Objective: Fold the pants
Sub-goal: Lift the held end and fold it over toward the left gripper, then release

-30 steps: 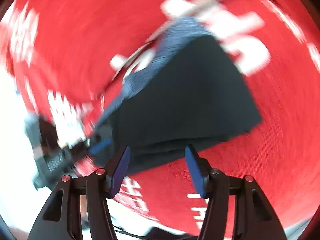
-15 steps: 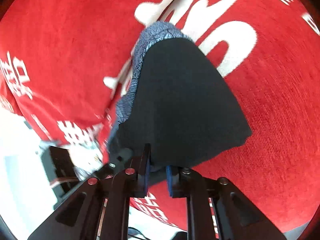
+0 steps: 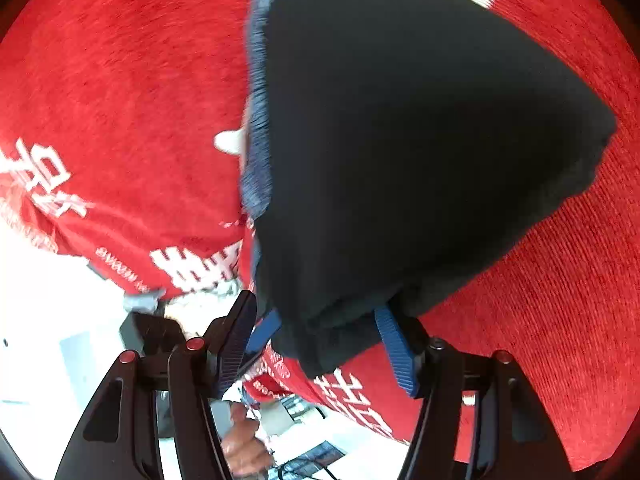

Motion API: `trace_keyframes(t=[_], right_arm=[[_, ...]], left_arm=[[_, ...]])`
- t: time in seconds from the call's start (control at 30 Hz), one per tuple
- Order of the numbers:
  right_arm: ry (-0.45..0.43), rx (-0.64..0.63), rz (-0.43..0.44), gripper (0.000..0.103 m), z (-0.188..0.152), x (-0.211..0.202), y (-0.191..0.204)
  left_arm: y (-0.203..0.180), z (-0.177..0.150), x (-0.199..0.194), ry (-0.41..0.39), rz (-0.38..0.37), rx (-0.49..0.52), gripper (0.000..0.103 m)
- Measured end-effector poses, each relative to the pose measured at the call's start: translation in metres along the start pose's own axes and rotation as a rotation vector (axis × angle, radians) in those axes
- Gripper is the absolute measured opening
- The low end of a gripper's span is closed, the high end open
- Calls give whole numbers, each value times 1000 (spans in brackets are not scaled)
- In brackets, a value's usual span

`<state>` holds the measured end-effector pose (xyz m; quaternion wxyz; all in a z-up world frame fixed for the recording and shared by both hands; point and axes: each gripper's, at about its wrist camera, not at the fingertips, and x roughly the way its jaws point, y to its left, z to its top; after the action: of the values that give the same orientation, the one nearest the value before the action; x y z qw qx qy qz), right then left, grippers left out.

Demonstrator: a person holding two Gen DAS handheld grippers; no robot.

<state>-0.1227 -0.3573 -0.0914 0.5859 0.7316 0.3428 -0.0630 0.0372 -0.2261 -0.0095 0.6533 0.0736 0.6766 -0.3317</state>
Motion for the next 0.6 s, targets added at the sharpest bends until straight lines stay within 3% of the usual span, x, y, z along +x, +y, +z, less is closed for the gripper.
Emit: trace_keyframes(t=[0.1,0.13,0.17,0.2,0.3,0.4,0.5,0.57,0.6], right_arm=[[-16,14,-13,64,2,-3,-5],[-26,15,-20,58,3,-4,-4],[-36,12,-22,25,5,-4,-3],[-44,5,-27,13,7,-4,0],[-61,-45,51,12,11,-14,24],[-48,-111,58,12,6,-11,42],[-1,-113,-39,13,1,17,29],[30,-146,-203,15,0,35,16],[28,-152,-191,16,-1,36,14]], left_arm=[[3,-2,-1,-2,13,-2,77],[4,-3,-2,-6,19,-5,77],[5,-4,-4,-9,27,-6,77],[5,-6,-7,-16,37,-5,77],[6,-11,-23,-54,47,15,77],[11,-12,-32,-79,73,29,77],[18,-10,-28,-71,120,16,77],[21,-8,-27,-64,117,2,77],[20,-7,-28,-67,116,6,77]])
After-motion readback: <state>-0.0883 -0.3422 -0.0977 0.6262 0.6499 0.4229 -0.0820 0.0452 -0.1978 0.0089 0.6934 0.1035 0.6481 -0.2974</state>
